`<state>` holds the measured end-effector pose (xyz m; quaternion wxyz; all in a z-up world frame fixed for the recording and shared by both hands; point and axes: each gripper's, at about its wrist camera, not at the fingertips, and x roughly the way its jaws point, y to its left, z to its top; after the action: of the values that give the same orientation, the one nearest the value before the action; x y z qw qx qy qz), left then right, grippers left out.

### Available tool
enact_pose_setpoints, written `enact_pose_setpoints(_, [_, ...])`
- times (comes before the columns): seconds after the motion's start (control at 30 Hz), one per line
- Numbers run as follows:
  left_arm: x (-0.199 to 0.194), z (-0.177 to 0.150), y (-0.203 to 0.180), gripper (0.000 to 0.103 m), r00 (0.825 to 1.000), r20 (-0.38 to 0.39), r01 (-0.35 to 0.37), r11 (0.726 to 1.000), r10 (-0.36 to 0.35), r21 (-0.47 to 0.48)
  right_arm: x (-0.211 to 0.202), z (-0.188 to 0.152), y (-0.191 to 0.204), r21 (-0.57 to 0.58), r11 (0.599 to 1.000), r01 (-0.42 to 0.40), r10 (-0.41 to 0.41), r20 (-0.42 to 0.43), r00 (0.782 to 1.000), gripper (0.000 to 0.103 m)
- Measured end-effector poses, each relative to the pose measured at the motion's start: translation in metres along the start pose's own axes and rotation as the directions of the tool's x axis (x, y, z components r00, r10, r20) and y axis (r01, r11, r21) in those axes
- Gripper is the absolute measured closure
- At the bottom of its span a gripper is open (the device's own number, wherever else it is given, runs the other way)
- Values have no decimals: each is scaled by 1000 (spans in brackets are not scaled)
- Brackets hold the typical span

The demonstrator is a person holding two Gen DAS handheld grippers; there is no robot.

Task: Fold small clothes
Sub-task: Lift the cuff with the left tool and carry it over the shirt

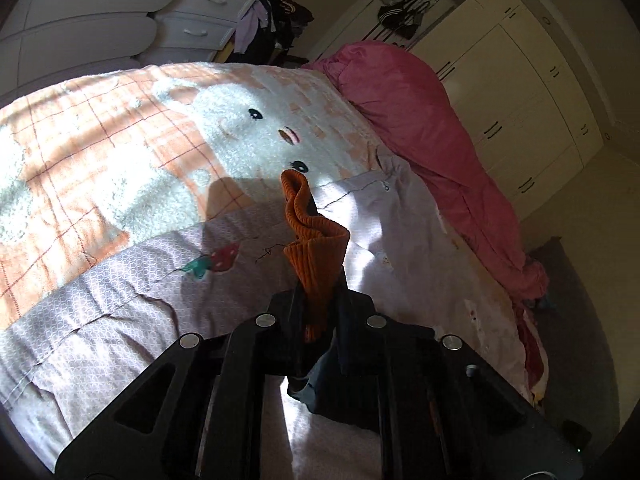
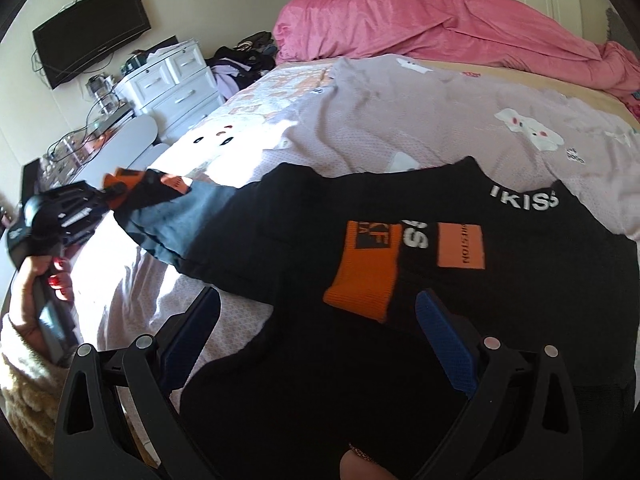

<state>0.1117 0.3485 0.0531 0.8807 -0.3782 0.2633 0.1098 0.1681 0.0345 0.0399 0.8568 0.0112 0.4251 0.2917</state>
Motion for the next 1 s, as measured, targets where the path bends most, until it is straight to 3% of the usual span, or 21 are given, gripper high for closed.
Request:
enact_pose_setpoints(0.2, [-21,-6,-68,98,994,4,107,988,-108,112,-19,-6,-30,80,997,22,-24,20,1000,5])
enact_pose_setpoints(0.43, [-28,-29,-134,98,979,-38,203,953,-200,223,-46,-12,-69,169,984,61,-72,57,996,5])
enact_pose_setpoints(0.73, [-12,-69,-191,98,951,-151,303,901,-268,310,-73,-24,-121,287,952,105,-133,81,988,5])
enact_pose_setpoints(1.0, [15,-114,-226,98,919,-283,367,855,-273,365,-95,-38,-172,417,897,147,-201,90,975,5])
